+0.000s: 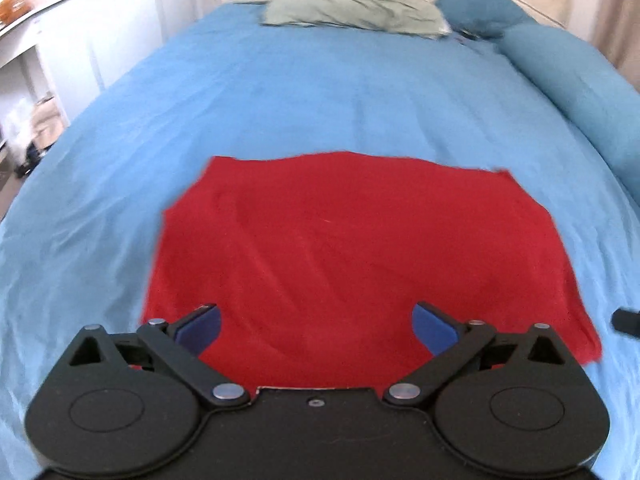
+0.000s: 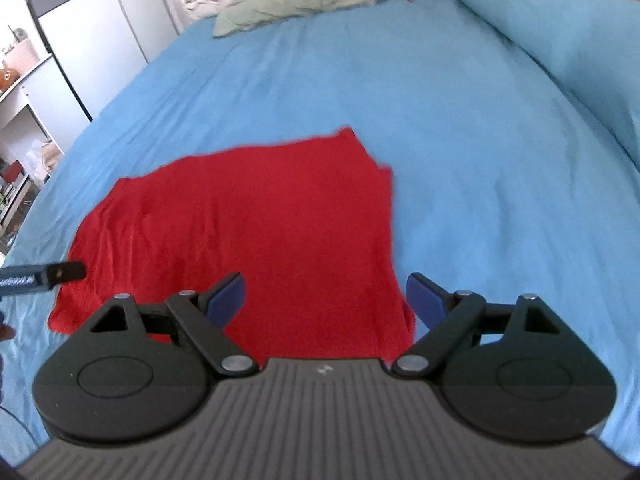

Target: Fold small clothes

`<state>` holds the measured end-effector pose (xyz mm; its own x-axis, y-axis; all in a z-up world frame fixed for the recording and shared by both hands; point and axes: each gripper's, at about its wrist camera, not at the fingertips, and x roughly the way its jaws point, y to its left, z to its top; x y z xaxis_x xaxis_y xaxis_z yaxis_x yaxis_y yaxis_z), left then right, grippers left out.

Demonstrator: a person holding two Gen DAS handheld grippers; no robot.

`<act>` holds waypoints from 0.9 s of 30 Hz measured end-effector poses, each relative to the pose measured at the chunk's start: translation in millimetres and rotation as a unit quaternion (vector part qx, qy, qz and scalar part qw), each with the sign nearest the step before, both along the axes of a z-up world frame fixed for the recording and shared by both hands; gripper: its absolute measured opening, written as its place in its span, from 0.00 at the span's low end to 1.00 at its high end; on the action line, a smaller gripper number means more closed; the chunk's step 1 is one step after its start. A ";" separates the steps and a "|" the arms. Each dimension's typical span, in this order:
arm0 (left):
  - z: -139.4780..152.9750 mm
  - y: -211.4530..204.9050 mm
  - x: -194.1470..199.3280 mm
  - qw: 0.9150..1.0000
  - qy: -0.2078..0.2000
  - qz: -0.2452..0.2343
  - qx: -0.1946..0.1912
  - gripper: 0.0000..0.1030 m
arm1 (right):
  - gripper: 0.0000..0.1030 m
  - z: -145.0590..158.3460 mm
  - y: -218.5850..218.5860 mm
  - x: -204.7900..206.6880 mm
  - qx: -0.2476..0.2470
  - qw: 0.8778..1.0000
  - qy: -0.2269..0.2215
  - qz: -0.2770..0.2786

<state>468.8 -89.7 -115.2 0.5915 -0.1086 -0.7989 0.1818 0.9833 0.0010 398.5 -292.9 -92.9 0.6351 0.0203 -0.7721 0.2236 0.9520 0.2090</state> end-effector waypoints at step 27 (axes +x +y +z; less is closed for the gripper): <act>-76.9 -62.8 49.5 0.999 0.029 -0.009 0.039 1.00 | 0.53 -101.5 -51.5 -2.6 0.192 0.959 -0.042 -0.202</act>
<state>518.3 -152.5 -192.1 0.5421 -0.0542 -0.8386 0.2014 0.9772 0.0670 395.9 -344.4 -194.3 0.7102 0.0322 -0.7033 0.5257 0.6402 0.5601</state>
